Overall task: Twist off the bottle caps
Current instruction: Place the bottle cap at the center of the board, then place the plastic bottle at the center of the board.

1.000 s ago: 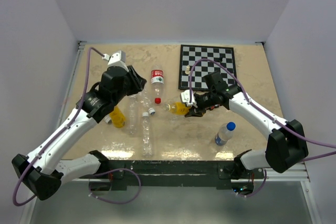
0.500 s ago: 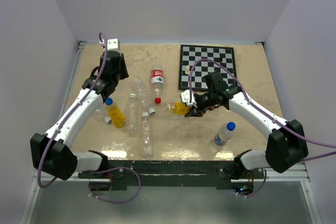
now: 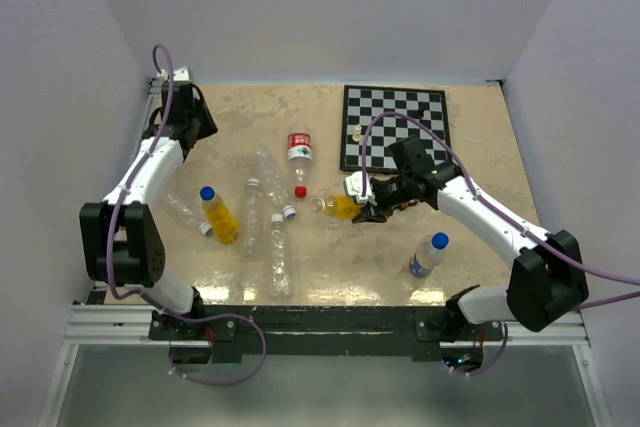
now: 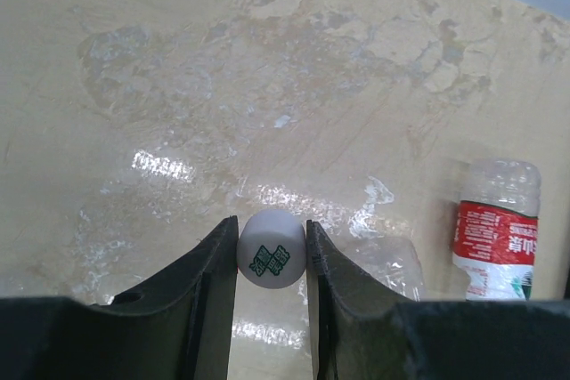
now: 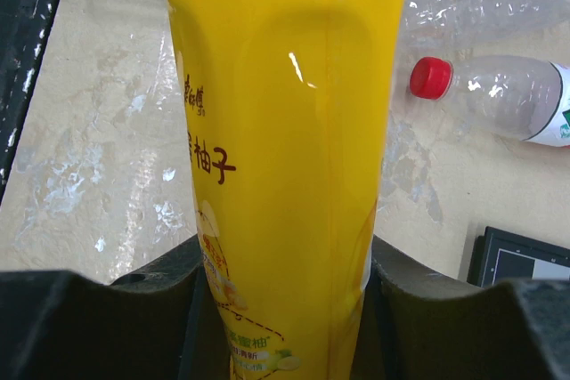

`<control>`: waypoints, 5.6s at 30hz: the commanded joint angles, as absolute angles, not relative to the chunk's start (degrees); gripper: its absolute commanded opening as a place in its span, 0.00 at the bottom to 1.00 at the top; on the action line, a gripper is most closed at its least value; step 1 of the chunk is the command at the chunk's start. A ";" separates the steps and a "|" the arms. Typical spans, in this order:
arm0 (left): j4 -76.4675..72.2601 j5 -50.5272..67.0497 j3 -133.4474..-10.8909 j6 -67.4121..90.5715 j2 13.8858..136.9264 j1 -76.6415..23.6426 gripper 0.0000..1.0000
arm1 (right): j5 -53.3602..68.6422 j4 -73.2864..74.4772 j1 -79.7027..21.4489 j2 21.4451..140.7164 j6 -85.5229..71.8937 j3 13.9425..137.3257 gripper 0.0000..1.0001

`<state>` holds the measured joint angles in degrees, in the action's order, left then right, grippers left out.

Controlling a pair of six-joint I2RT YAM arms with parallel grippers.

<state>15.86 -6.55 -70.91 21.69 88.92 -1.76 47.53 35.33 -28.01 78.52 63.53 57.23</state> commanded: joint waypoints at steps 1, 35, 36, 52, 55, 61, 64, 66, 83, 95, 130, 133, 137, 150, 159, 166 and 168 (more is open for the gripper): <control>14.15 -0.70 -74.53 20.84 93.51 -0.09 0.00 | 49.04 35.77 -28.04 76.64 64.60 57.74 0.00; 21.97 -2.29 -92.10 15.56 119.00 4.48 0.20 | 48.78 35.86 -28.13 76.55 64.69 57.66 0.00; 22.06 -1.85 -92.46 15.47 119.53 4.48 0.24 | 48.78 35.95 -28.13 76.64 64.77 57.66 0.00; 20.83 3.60 -91.67 15.29 116.11 5.89 0.63 | 48.69 35.68 -28.13 76.91 64.51 57.66 0.00; 20.22 4.92 -90.62 15.55 111.91 6.06 0.66 | 48.78 35.68 -28.12 76.82 64.51 57.66 0.00; 12.76 9.74 -81.58 16.61 97.67 6.06 0.82 | 51.32 35.86 -28.13 76.55 64.51 57.83 0.00; 8.98 12.91 -77.44 17.49 90.46 6.06 0.98 | 52.91 34.64 -28.13 76.20 63.20 57.57 0.00; 6.34 15.37 -74.89 18.01 85.72 5.89 1.00 | 53.52 33.23 -28.13 75.76 61.19 57.48 0.00; 5.00 32.79 -69.00 19.69 67.42 -7.72 1.00 | 54.58 24.79 -27.86 74.53 49.40 56.95 0.00; 7.30 19.26 -61.88 20.48 58.80 -23.98 1.00 | 56.51 21.19 -24.79 72.78 43.60 56.69 0.00; 1.76 0.27 -53.44 22.24 58.45 -42.80 1.00 | 58.09 16.00 -22.94 71.45 36.91 55.46 0.00; -1.30 0.35 -52.56 22.59 57.48 -42.63 1.00 | 58.27 15.82 -22.94 71.89 36.56 55.55 0.00; -4.39 3.24 -51.95 24.60 56.60 -41.93 1.00 | 58.18 14.77 -22.68 71.81 34.72 55.46 0.00; -10.27 10.88 -49.83 32.60 55.28 -39.02 1.00 | 58.98 10.99 -20.83 72.25 29.44 54.58 0.00; -19.33 20.48 -51.06 34.54 65.03 -39.55 0.89 | 60.03 11.51 -20.92 72.77 30.23 54.32 0.00; -24.07 20.91 -51.33 35.33 67.41 -39.73 0.87 | 60.73 12.22 -20.92 73.30 31.02 54.40 0.00; -25.48 22.05 -51.33 36.03 68.02 -39.81 0.87 | 60.99 12.57 -20.92 73.48 31.38 54.41 0.00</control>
